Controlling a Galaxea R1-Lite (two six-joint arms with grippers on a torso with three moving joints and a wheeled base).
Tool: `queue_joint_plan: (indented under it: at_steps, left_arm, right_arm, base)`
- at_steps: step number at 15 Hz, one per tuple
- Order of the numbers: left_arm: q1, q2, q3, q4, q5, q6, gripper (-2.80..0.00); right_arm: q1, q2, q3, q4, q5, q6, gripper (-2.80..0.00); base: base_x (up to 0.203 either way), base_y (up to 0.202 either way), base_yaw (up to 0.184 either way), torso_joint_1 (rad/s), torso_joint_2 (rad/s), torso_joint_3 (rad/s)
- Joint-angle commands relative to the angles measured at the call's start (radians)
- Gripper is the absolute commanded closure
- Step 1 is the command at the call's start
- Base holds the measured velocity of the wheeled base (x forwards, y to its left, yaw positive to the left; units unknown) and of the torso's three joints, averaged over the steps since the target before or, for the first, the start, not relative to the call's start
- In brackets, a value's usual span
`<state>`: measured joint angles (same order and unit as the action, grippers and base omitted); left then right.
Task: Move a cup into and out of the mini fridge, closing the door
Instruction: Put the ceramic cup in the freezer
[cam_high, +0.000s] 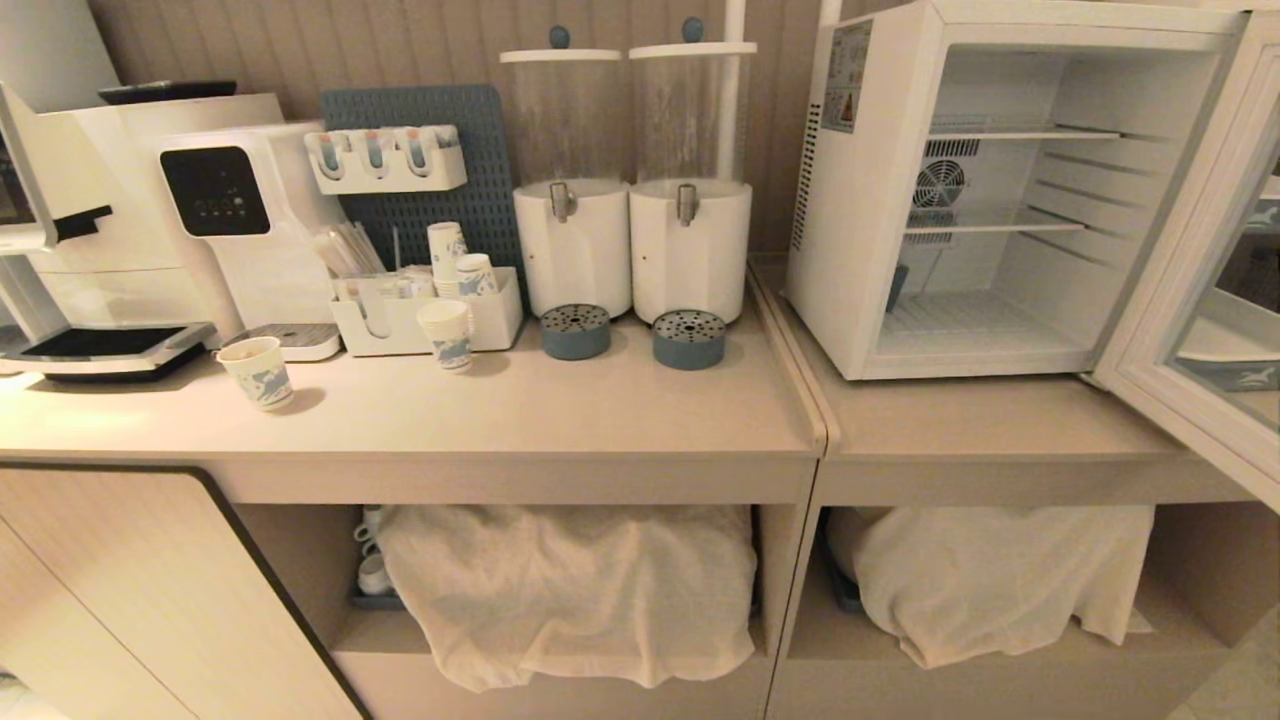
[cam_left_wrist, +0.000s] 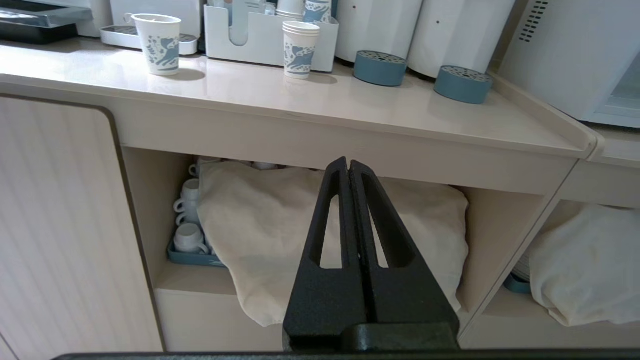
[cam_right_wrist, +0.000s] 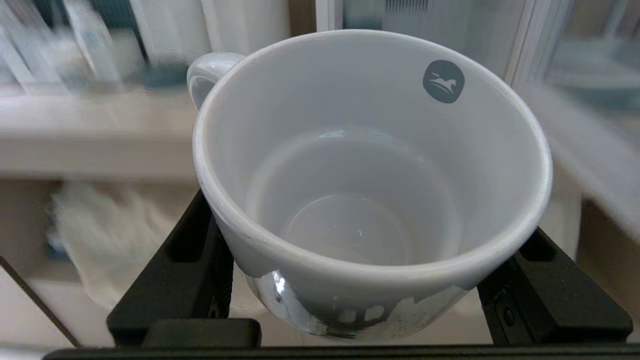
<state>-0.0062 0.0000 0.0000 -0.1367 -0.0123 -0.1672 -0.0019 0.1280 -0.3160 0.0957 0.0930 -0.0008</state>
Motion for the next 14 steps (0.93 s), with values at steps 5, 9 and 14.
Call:
queue_joint_plan:
  at_steps: [5, 9, 14]
  left_arm:
    - [0.000, -0.005, 0.040, -0.001, 0.000, -0.002, 0.00]
    - [0.000, -0.005, 0.040, -0.002, 0.000, -0.002, 0.00]
    - [0.000, -0.005, 0.040, -0.003, 0.000, -0.002, 0.00]
  right_arm:
    - [0.000, 0.658, -0.381, -0.035, 0.060, 0.014, 0.00]
    - [-0.001, 1.087, -0.507, -0.255, 0.047, 0.016, 0.00]
    - [-0.006, 1.558, -0.716, -0.570, -0.125, 0.020, 0.00]
  base:
    - [0.000, 0.000, 0.000, 0.000, 0.00, 0.000]
    - [0.000, 0.000, 0.000, 0.000, 0.00, 0.000]
    - [0.000, 0.000, 0.000, 0.000, 0.00, 0.000]
